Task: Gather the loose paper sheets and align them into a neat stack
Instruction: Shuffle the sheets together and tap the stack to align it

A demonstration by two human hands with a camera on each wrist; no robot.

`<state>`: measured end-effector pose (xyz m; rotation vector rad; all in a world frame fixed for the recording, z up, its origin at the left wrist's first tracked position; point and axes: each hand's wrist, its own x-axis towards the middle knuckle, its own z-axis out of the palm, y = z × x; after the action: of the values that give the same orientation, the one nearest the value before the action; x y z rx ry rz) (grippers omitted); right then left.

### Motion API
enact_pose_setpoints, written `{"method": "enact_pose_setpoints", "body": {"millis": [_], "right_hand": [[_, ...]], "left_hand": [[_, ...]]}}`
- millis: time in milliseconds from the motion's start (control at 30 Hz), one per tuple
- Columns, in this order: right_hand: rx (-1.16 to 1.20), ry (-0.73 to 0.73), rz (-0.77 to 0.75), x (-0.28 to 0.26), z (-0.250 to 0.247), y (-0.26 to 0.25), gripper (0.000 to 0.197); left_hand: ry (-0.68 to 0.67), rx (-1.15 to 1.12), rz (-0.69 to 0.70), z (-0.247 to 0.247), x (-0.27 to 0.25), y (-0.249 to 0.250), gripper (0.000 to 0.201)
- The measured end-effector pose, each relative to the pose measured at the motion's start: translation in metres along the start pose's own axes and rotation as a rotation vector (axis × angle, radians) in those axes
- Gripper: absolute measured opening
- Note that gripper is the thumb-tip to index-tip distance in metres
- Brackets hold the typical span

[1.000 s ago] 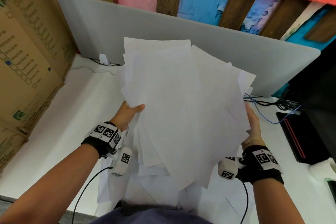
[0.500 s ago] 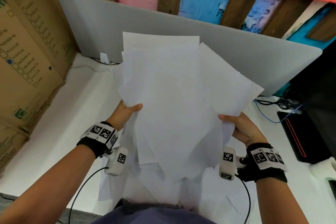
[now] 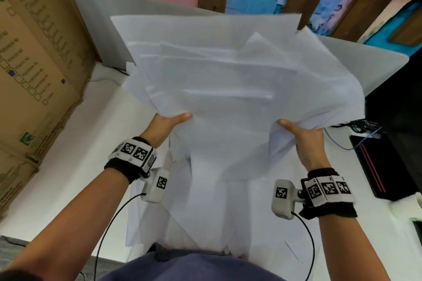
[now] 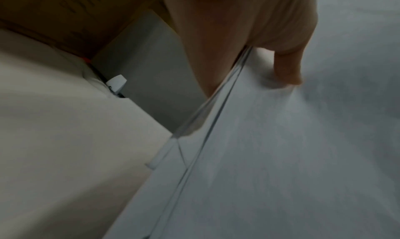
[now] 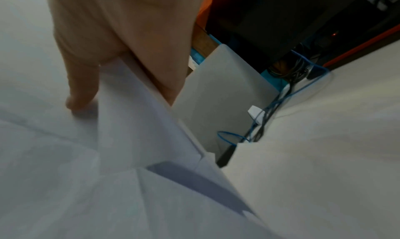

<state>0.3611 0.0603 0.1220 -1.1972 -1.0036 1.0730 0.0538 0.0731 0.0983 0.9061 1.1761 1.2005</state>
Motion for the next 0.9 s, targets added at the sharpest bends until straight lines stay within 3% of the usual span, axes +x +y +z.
{"method": "enact_pose_setpoints", "body": {"millis": [133,367,467,633,800,867,900], "right_hand": [[0.019,-0.003,0.067,-0.010,0.007,0.026,0.063],[0.015,-0.107,0.147,-0.006,-0.001,0.028,0.086],[-0.001,-0.114,0.154,-0.001,-0.007,0.022,0.082],[-0.009,-0.125,0.177,0.003,-0.005,0.018,0.081],[0.010,-0.023,0.184,0.000,0.000,0.028,0.071],[0.000,0.015,0.183,0.000,0.001,0.029,0.046],[-0.004,0.041,0.188,0.002,0.001,0.031,0.043]], "left_hand": [[0.086,0.057,0.004,0.009,-0.003,-0.025,0.035],[0.013,0.054,0.046,0.008,0.008,-0.011,0.035],[0.005,0.059,0.060,0.002,0.011,-0.005,0.041],[0.021,0.080,0.038,-0.005,0.010,-0.004,0.032],[0.077,0.127,0.015,-0.001,0.008,-0.013,0.053],[0.131,0.165,0.042,0.001,0.010,-0.014,0.060],[0.150,0.167,0.036,0.003,0.010,-0.014,0.067]]}}
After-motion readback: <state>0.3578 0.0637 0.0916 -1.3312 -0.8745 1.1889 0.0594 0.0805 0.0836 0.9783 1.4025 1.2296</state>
